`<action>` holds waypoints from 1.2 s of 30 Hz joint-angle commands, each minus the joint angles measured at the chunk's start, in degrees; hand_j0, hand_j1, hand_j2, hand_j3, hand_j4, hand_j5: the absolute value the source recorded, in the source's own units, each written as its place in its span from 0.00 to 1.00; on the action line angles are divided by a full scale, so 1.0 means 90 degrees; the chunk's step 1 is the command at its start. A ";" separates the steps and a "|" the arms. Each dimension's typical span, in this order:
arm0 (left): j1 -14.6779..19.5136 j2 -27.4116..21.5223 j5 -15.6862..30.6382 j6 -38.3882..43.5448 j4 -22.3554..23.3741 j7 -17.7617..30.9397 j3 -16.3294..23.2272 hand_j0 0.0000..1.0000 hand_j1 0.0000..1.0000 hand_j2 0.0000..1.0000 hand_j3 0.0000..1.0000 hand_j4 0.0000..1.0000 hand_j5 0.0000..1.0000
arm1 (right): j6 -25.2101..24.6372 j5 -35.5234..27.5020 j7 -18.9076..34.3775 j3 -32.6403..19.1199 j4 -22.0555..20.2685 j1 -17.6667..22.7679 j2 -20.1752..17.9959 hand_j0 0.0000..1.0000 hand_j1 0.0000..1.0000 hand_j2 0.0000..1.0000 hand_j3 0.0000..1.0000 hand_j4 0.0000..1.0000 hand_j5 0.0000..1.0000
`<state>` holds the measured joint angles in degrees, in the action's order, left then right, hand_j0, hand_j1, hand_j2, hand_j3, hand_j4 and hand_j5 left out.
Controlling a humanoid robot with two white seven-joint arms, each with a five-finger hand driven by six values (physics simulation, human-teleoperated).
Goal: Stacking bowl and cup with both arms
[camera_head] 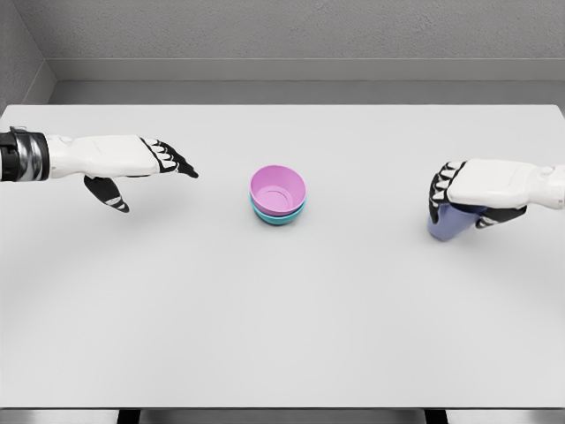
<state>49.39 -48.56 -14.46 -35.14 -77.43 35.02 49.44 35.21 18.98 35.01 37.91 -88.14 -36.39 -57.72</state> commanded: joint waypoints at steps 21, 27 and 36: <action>0.0000 -0.0005 0.0034 0.0016 0.0000 -0.0002 -0.0005 1.00 1.00 1.00 1.00 1.00 1.00 | -0.0024 -0.0361 -0.0002 -0.0130 0.0008 -0.0362 0.0192 0.44 0.44 0.44 0.44 0.44 0.44; 0.0010 -0.0005 0.0034 0.0016 0.0000 -0.0002 -0.0005 1.00 1.00 1.00 1.00 1.00 1.00 | -0.0024 -0.0361 -0.0002 -0.0130 0.0008 -0.0586 0.0465 0.45 0.45 0.45 0.45 0.45 0.45; 0.0010 -0.0005 0.0034 0.0016 0.0000 -0.0002 -0.0005 1.00 1.00 1.00 1.00 1.00 1.00 | -0.0024 -0.0361 -0.0002 -0.0082 -0.0011 -0.0869 0.0866 0.46 0.46 0.46 0.46 0.46 0.46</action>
<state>49.48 -48.56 -14.45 -35.14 -77.43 35.02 49.44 35.23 16.10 35.06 37.01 -88.15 -44.47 -50.70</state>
